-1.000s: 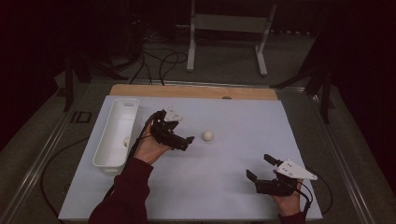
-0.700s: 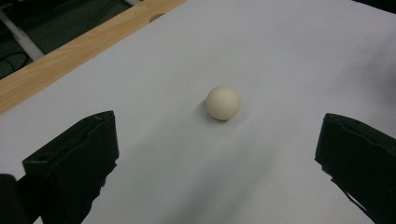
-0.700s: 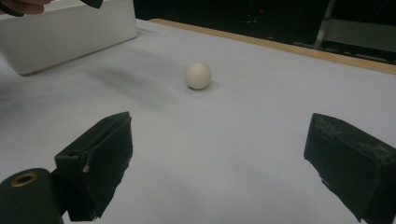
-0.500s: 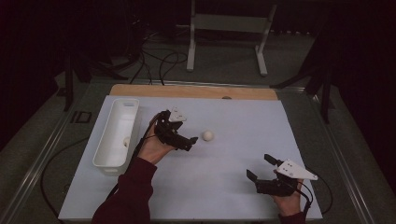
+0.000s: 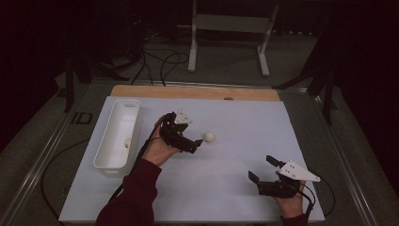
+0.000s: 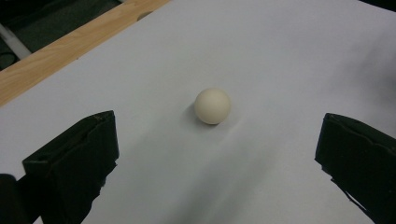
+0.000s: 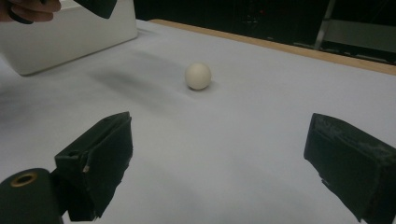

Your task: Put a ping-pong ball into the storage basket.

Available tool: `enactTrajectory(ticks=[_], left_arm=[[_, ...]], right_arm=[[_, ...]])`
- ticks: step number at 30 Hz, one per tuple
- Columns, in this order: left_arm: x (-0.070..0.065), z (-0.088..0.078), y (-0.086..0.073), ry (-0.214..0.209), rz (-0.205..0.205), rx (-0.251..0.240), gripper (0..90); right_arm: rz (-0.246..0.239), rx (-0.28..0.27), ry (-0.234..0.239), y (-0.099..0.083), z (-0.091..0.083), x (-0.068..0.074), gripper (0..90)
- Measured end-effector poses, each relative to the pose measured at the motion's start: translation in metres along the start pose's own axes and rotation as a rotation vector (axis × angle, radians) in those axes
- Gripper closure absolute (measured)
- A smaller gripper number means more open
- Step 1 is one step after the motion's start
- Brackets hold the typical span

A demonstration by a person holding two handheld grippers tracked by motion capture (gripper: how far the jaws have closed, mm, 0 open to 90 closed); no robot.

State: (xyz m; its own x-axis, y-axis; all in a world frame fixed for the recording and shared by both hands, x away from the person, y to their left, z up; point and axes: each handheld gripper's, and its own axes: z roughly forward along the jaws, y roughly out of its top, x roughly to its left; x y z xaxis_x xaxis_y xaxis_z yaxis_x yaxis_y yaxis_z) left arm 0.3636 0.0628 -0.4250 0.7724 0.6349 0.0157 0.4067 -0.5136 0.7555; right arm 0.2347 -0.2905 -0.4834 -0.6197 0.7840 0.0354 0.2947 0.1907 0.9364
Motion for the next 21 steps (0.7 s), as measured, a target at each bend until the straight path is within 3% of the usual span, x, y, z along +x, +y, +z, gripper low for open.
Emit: enactTrajectory(ticks=[21], left_arm=[[-0.003,0.015,0.000,-0.013,0.011,0.008,0.1]], right_arm=[[-0.002,0.004,0.004,0.000,0.001,0.000,7.8]])
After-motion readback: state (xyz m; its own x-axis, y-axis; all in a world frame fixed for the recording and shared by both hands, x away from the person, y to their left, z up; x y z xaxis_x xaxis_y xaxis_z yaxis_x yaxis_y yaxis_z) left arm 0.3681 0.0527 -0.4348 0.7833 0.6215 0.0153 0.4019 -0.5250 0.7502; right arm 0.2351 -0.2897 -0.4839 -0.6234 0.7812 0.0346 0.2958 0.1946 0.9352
